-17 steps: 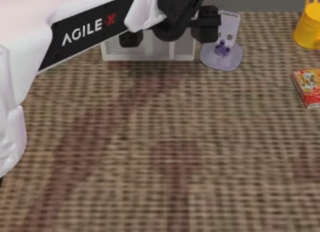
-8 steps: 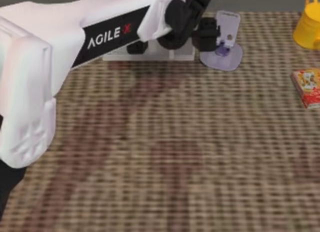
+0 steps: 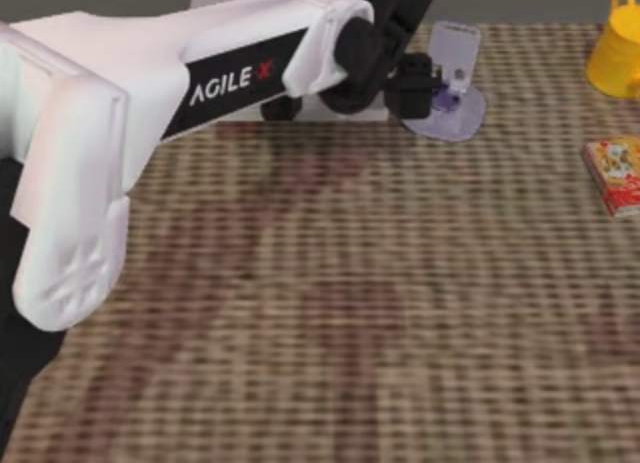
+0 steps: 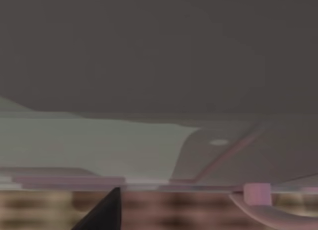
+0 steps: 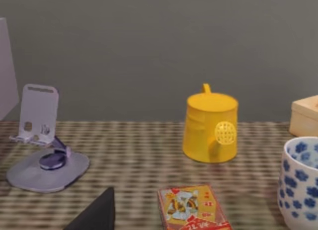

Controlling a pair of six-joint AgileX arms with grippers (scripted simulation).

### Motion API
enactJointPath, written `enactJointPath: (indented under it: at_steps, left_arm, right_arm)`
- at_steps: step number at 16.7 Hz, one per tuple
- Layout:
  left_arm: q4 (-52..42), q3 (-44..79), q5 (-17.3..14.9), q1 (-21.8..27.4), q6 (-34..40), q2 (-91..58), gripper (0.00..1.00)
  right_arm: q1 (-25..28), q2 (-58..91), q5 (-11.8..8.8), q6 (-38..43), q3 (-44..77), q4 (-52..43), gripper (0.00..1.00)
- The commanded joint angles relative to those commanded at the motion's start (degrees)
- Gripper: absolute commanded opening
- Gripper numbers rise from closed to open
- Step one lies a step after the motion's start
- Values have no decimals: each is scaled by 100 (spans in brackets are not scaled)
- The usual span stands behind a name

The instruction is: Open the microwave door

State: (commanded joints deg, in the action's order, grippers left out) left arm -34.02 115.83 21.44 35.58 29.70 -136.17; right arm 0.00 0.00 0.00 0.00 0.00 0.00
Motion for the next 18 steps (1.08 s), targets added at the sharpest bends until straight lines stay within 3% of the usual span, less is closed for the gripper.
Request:
enactJointPath:
  at_steps: [11, 18]
  left_arm:
    - [0, 0, 0, 0, 0, 0, 2]
    - [0, 0, 0, 0, 0, 0, 0]
  right_arm:
    - [0, 0, 0, 0, 0, 0, 100]
    - [0, 0, 0, 0, 0, 0, 100]
